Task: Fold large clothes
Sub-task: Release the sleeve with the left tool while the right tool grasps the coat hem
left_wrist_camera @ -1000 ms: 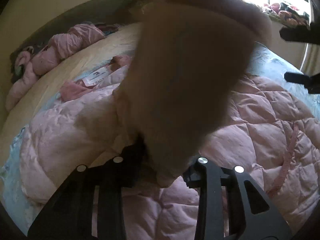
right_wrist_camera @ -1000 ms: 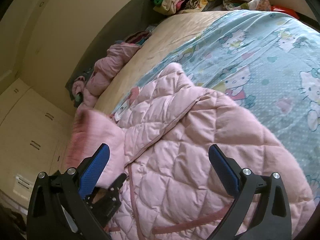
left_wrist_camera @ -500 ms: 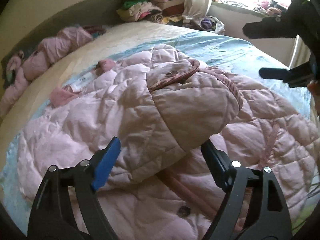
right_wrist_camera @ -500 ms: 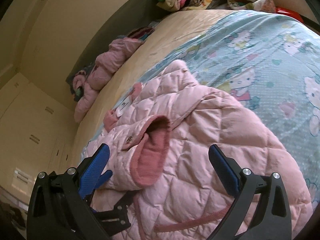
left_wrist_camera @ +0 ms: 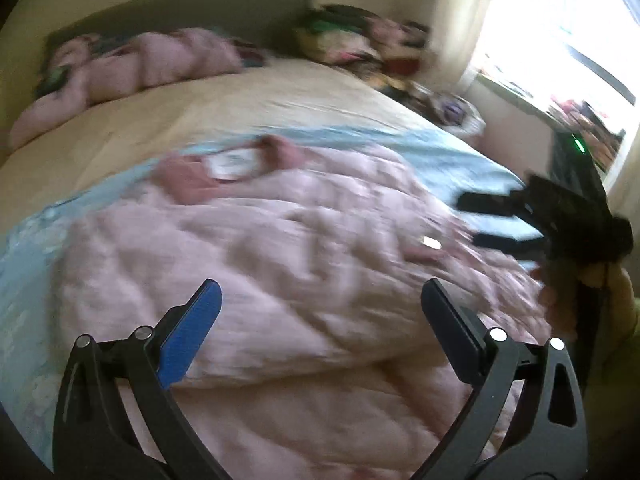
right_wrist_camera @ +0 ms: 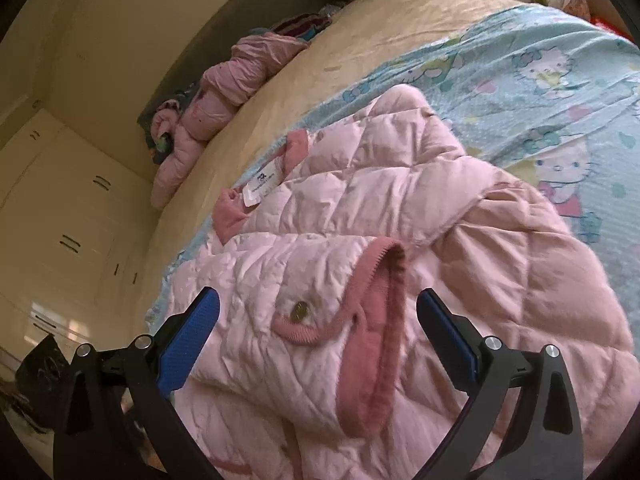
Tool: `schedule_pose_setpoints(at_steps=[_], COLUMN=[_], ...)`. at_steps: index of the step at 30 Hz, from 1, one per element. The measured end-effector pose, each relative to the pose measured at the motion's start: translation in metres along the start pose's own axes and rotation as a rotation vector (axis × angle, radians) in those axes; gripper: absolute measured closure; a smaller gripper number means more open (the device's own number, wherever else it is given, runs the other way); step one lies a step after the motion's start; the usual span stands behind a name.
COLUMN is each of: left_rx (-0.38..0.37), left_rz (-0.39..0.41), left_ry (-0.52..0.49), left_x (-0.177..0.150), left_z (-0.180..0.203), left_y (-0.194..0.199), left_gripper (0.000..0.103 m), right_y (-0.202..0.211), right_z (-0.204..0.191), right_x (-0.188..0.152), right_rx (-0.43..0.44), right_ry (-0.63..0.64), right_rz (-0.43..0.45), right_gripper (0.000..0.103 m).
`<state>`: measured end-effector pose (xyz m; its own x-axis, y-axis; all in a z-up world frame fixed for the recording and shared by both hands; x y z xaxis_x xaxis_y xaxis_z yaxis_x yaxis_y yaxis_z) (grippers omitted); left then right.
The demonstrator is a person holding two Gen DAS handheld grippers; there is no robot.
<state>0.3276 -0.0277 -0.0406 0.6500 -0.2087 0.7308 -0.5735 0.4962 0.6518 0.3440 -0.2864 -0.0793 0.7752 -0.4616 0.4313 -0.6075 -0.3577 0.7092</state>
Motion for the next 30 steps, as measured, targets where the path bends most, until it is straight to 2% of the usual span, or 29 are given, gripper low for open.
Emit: schedule_pose_setpoints(at_steps=[1, 6, 7, 9, 12, 15, 18, 25, 28, 30], left_rx=[0.022, 0.161, 0.16, 0.163, 0.171, 0.158, 0.17, 0.165, 0.162, 0.163], left_rz=[0.012, 0.076, 0.089, 0.119, 0.18, 0.233, 0.249, 0.262, 0.249, 0.225], left_ry=[0.037, 0.21, 0.247, 0.321, 0.429, 0.507, 0.565, 0.624, 0.612, 0.61], left_x=[0.001, 0.004, 0.004, 0.002, 0.001, -0.003, -0.011, -0.019, -0.02, -0.021], left_z=[-0.014, -0.09, -0.099, -0.118, -0.147, -0.166, -0.184, -0.198, -0.196, -0.197], left_y=[0.004, 0.026, 0.031, 0.041, 0.058, 0.072, 0.078, 0.077, 0.067, 0.058], left_gripper=[0.01, 0.01, 0.01, 0.01, 0.01, 0.01, 0.01, 0.01, 0.01, 0.01], right_y=[-0.004, -0.031, -0.036, -0.042, -0.053, -0.052, -0.043, 0.011, 0.015, 0.006], right_z=[-0.001, 0.002, 0.005, 0.008, 0.01, 0.0, -0.025, -0.111, -0.131, -0.134], right_x=[0.001, 0.003, 0.004, 0.005, 0.005, 0.008, 0.016, 0.07, 0.091, 0.103], right_rx=[-0.004, -0.018, -0.025, -0.029, 0.004, -0.013, -0.043, 0.035, 0.01, -0.014], right_ry=[0.0, -0.028, -0.037, -0.049, -0.048, 0.027, 0.162, 0.392, 0.473, 0.496], right_rz=[-0.002, -0.039, -0.038, -0.041, -0.051, -0.016, 0.049, 0.269, 0.323, 0.316], right_gripper=[0.012, 0.039, 0.043, 0.059, 0.078, 0.092, 0.096, 0.097, 0.097, 0.097])
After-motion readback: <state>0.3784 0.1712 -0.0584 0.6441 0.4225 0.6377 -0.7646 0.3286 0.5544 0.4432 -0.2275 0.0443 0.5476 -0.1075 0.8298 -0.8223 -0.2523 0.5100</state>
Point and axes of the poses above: each gripper's, at about its wrist camera, not at the fingertips, and y roughly against the way its jaws point, z to its right, x to its top, the point moved 7 cm from there along -y, roughly the way its jaws point, and after that the axes turned 7 degrees about -x, right-handed, at the moved point
